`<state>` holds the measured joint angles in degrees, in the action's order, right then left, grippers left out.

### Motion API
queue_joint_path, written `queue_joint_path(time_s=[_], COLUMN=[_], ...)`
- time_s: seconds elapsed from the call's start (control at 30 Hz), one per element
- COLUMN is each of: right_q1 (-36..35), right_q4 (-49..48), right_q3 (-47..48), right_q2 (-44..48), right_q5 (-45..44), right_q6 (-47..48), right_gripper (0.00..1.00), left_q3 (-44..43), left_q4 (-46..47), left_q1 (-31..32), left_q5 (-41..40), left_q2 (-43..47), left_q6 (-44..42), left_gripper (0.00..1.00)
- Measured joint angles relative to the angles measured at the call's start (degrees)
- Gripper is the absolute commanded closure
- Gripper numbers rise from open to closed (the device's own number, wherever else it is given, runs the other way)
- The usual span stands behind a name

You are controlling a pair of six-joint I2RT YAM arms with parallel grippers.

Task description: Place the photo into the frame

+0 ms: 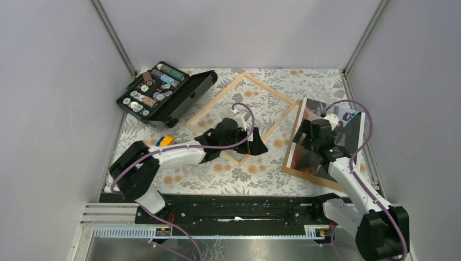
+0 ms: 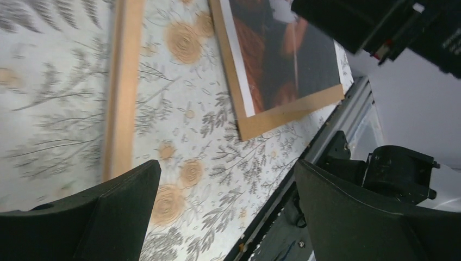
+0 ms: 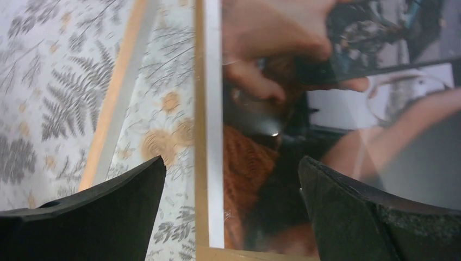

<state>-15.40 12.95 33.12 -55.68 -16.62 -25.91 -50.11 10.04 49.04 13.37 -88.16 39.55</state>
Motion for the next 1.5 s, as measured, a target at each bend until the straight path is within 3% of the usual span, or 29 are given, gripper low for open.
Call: queue_joint_path(time_s=[0.37,0.47,0.83,1.13,1.3,1.5], right_q1=[27.4,31.5,32.8,33.0,33.0,33.0], right_q4=[-2.1,-2.3,-6.2,-9.6,-10.2,-11.1], right_q3=[-4.1,-4.8,-6.3,-6.4,-6.8,-7.2], right_q2=[-2.1,-4.5,-10.5,-12.2,-12.0,-11.7], right_q5=[11.6,14.8,20.6,22.3,22.4,22.9], right_q6=[-7.8,-8.6,-9.4,-9.6,-9.6,-9.6], right_gripper=[0.0,0.0,0.0,0.0,0.0,0.0], left_q3=[-7.1,-8.8,-13.2,-14.5,-14.1,-12.7], left_q4=[14.5,17.1,17.6,21.0,23.5,27.5], left_q1=[6.3,7.0,8.3,8.6,8.6,8.5], left_q5=[4.8,5.0,0.5,2.6,4.5,6.2], left_q2=[-21.1,-24.3,-29.4,-31.9,-32.7,-32.7], left_q6=[10.4,12.4,15.1,20.5,24.7,28.7], left_gripper=[0.04,0.04,0.03,0.03,0.05,0.15])
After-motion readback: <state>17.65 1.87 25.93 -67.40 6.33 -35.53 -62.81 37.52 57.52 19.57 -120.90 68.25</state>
